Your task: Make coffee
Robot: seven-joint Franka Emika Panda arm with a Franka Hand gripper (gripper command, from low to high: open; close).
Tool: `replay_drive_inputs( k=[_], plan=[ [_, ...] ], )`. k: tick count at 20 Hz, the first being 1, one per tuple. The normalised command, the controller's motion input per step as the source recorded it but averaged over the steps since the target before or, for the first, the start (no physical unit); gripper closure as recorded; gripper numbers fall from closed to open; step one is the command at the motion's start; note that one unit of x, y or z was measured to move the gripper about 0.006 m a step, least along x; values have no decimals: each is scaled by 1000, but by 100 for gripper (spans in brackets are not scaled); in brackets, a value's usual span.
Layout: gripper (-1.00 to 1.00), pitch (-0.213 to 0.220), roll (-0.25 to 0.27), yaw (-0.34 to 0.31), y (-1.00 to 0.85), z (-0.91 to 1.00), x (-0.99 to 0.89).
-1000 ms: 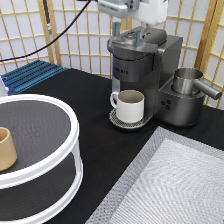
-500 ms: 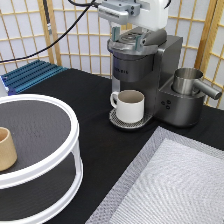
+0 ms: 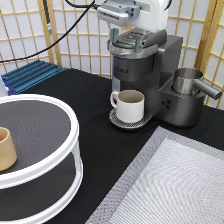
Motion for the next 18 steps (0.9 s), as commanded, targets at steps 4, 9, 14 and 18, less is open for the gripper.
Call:
replay_drive_inputs(
  k=[4,9,14,18],
  plan=[
    [-100,-14,-25,93,-199,963,-26],
    [-100,-14,2,259,-201,673,-67],
    [-100,0,-1,375,0,35,-26],
    [-100,0,-2,375,0,0,0]
  ],
)
